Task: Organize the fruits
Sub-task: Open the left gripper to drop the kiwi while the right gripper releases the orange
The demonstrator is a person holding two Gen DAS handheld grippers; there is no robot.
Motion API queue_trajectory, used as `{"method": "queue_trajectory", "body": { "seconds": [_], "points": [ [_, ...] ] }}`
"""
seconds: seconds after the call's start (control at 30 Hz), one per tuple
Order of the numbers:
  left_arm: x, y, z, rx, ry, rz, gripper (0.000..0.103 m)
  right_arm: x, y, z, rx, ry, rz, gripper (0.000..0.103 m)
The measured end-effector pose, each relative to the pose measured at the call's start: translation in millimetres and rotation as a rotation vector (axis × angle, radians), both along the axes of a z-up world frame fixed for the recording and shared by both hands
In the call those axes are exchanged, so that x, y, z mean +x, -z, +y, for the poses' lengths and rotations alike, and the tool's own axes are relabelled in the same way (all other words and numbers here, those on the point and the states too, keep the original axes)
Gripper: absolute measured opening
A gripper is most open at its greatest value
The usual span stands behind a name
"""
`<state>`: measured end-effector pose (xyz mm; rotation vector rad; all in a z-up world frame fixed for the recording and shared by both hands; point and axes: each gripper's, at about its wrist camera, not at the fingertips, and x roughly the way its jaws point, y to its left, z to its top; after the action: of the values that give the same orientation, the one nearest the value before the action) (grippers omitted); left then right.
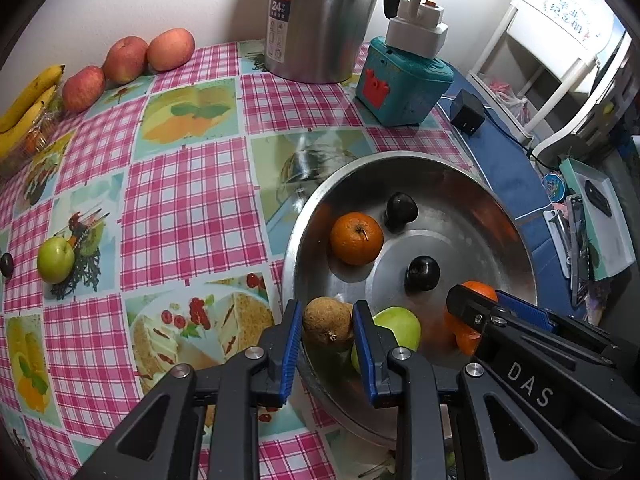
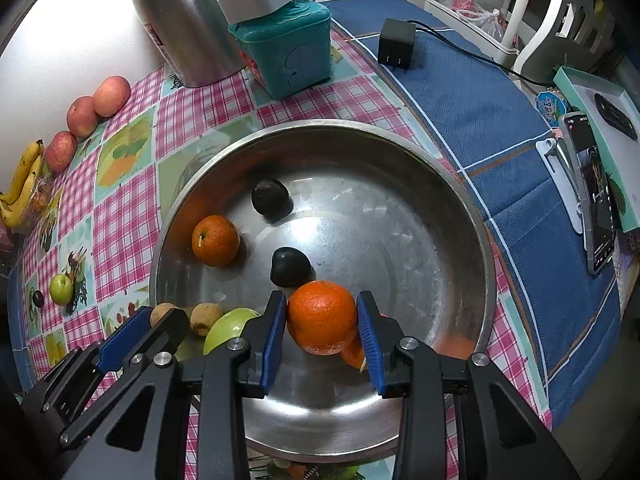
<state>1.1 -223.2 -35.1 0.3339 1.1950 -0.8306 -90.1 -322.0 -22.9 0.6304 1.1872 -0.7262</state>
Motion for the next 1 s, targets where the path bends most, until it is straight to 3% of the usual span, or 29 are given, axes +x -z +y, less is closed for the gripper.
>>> {"method": "queue_trajectory", "body": {
  "seconds": [1.0],
  "points": [
    [1, -5, 0, 0.004, 0.005, 0.006, 0.03, 2, -13, 1, -0.005, -0.006, -0.043, 0.038]
  ]
}}
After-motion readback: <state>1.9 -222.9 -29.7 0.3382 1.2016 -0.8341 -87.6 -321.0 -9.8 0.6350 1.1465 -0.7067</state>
